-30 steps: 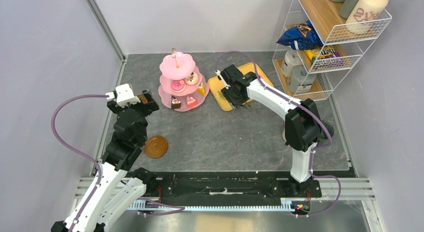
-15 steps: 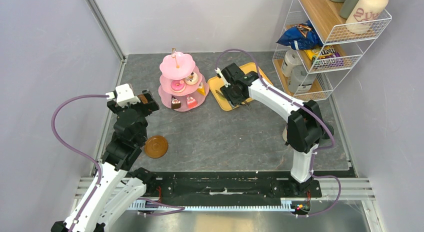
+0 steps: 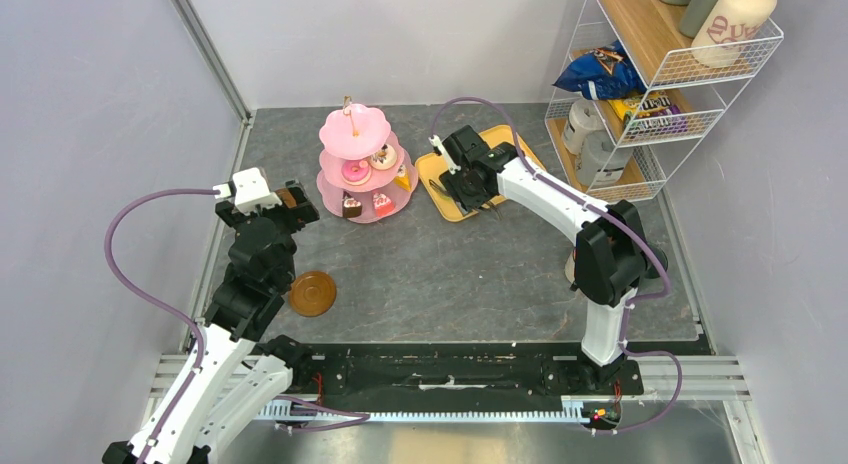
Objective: Serve the afternoon tea
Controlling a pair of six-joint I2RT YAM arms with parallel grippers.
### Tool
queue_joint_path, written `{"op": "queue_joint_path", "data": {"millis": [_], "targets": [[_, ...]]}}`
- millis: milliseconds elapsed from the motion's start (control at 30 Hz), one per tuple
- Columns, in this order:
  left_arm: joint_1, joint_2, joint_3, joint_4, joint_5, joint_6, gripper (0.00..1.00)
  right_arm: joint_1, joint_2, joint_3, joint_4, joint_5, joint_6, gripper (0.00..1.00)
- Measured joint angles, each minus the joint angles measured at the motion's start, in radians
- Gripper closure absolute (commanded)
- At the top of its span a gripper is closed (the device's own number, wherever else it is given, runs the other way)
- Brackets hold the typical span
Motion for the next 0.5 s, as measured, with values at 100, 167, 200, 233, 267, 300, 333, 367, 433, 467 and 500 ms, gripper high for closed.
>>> {"op": "queue_joint_path", "data": {"millis": [100,167,200,233,267,300,333,367,433,467,500], "targets": [[0.0,0.0,0.0,0.0,0.002,0.0,0.01,0.0,0.004,0.0,-0.001,0.003,0.0,0.43],[0.0,0.0,0.0,0.0,0.006,0.0,0.01,0.0,0.009,0.0,-0.001,0.004,-0.001,0.43],[0.0,0.0,0.0,0.0,0.008,0.0,0.01,0.0,0.013,0.0,-0.002,0.006,-0.001,0.43],[0.0,0.0,0.0,0.0,0.01,0.0,0.01,0.0,0.017,0.0,-0.003,0.007,-0.001,0.43],[0.0,0.0,0.0,0.0,0.013,0.0,0.01,0.0,0.021,-0.002,-0.004,0.007,-0.001,0.43],[0.0,0.0,0.0,0.0,0.015,0.0,0.01,0.0,0.025,-0.004,-0.006,0.007,-0.001,0.43],[0.0,0.0,0.0,0.0,0.016,0.0,0.01,0.0,0.03,-0.004,-0.009,0.006,-0.001,0.43],[0.0,0.0,0.0,0.0,0.016,0.0,0.01,0.0,0.033,-0.005,-0.011,0.006,-0.001,0.44],[0.0,0.0,0.0,0.0,0.017,0.0,0.01,0.0,0.041,-0.005,-0.018,0.006,-0.001,0.44],[0.0,0.0,0.0,0.0,0.017,0.0,0.01,0.0,0.043,-0.005,-0.019,0.006,-0.001,0.45],[0.0,0.0,0.0,0.0,0.017,0.0,0.01,0.0,0.045,-0.005,-0.021,0.007,-0.001,0.46]]}}
